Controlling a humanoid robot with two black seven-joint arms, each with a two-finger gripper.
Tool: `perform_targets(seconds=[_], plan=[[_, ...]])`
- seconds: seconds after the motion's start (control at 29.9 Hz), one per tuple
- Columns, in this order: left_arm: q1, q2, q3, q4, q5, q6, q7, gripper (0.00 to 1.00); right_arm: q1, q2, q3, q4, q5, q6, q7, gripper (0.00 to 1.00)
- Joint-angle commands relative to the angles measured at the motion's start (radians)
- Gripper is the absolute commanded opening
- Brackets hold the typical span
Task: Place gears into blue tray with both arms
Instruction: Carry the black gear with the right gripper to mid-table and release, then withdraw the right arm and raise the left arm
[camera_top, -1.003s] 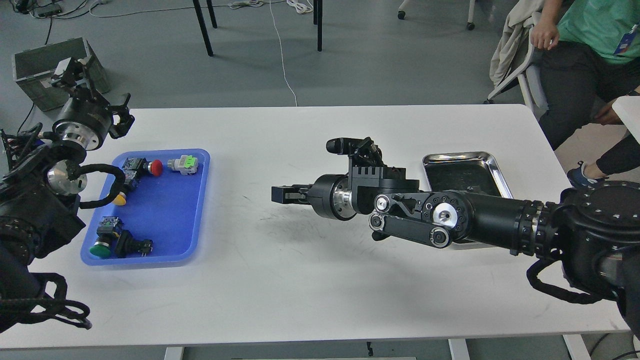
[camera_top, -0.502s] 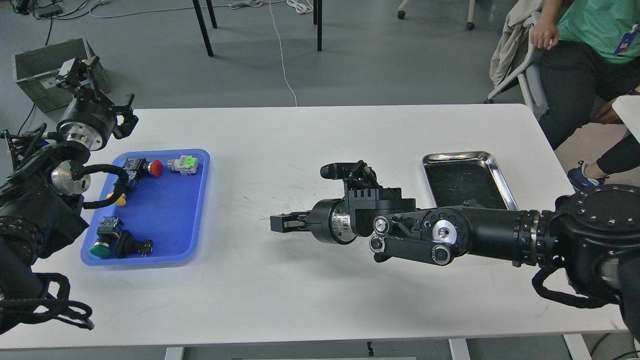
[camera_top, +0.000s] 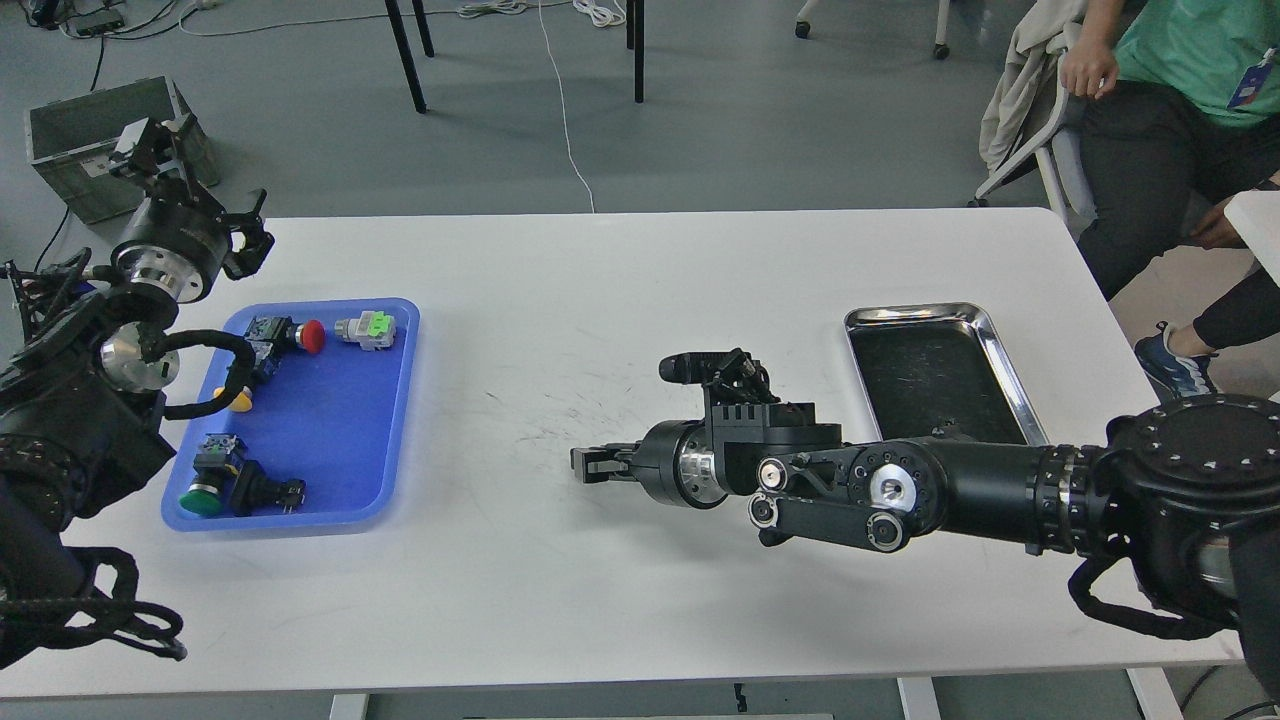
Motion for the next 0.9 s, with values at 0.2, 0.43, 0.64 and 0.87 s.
perform_targets(seconds=[0.2,0.43,0.64,0.87], plan=[[-0.006,0.004,0.000,0.003,0.002,0.002,0.002,0.99,0.029,0.000,0.063,-0.015,0.007,-0.040,0.001,0.81],[-0.029,0.020,0.000,0.005,0.003,0.016,0.010,0.99,0.070,0.000,0.363,-0.150,0.040,-0.032,0.002,0.84],[-0.058,0.012,0.018,-0.005,0.020,0.016,0.019,0.99,0.064,0.000,0.699,-0.190,0.187,-0.011,0.002,0.85],[-0.187,0.017,0.280,-0.005,0.133,0.039,0.024,0.99,-0.016,-0.224,0.933,-0.131,0.584,0.009,-0.001,0.85]])
